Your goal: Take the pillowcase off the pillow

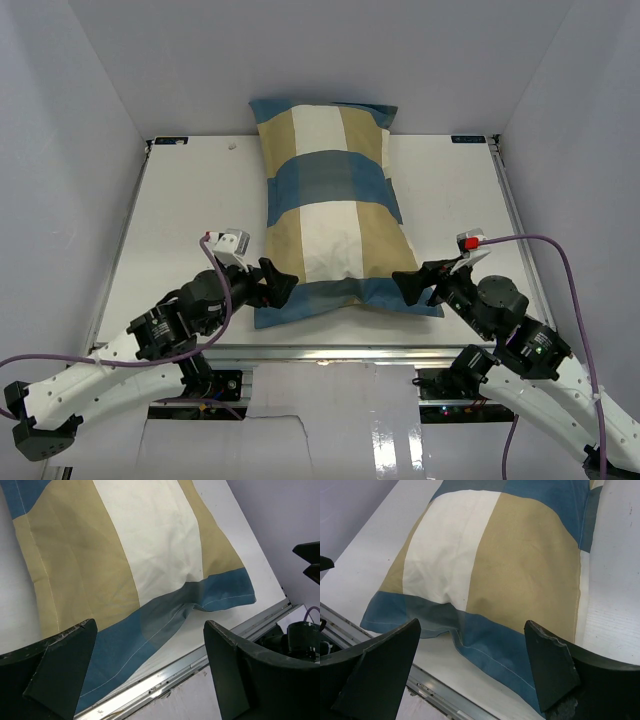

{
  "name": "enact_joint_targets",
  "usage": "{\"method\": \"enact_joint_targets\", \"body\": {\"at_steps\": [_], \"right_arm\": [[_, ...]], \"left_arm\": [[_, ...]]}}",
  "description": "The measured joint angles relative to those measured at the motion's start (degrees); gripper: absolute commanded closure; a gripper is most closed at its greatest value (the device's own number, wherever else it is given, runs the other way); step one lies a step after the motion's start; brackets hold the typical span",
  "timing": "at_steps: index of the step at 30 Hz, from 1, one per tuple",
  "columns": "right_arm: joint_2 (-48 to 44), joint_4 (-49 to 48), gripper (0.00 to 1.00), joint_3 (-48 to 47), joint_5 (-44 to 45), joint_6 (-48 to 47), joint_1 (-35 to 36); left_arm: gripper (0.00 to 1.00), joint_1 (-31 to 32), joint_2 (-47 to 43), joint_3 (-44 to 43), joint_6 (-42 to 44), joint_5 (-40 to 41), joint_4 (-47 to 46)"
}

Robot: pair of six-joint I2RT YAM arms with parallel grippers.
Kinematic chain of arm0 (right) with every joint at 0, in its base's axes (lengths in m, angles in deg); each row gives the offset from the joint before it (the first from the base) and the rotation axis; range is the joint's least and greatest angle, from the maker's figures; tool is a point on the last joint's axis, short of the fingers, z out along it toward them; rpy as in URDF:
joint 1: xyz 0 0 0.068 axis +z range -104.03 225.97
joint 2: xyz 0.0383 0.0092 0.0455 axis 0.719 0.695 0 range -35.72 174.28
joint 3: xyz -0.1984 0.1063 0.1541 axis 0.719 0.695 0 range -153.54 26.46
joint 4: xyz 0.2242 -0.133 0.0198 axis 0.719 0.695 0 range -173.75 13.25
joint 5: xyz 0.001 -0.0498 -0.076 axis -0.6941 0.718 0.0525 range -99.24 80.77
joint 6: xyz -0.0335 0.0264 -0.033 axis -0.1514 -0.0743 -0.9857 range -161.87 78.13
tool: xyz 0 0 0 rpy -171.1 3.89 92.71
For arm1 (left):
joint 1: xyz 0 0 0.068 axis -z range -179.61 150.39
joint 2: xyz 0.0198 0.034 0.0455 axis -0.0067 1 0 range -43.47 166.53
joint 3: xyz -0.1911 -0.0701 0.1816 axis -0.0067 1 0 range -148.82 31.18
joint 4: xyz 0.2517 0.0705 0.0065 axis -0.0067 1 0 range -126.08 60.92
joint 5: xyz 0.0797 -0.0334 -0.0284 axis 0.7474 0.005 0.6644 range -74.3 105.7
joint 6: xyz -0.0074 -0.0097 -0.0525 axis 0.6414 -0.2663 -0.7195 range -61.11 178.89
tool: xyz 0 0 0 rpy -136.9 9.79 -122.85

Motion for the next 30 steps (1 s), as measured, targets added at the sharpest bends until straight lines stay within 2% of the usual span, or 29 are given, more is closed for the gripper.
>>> {"method": "enact_joint_targets", "body": {"at_steps": [8, 11, 18, 21, 22, 26, 30], "right_arm": [[-1.29, 0.04, 0.10, 0.00, -0.66, 1.44, 0.00], [-2.73, -0.39, 0.10, 0.46, -0.92, 2.62, 0.00], [-6.34, -1.90, 0.10, 7.08, -4.28, 5.27, 0.00], [-7.08, -2.80, 0.10, 9.46, -7.45, 5.77, 0.00], [-7.10, -3.26, 0.10, 10.10, -8.48, 5.99, 0.00], [-7.10, -4.72, 0.10, 11.61, -11.76, 6.78, 0.00], [-7.21, -7.06, 0.10, 12.81, -14.12, 7.37, 0.00]], "left_arm": [[0.02, 0.00, 1.38, 0.31, -0.90, 1.20, -0.04], [0.02, 0.00, 2.54, 2.86, -2.49, 2.71, -0.83], [0.03, 0.00, 11.45, 9.09, -6.27, 6.21, -0.37], [0.16, 0.00, 15.76, 9.68, -6.69, 6.49, -2.56], [0.35, 0.00, 17.53, 9.79, -6.62, 6.14, -4.04], [0.74, -0.02, 25.14, 9.81, -6.01, 3.41, -10.84], [0.78, 0.13, 33.16, 7.85, -4.07, -5.44, -19.74]]}}
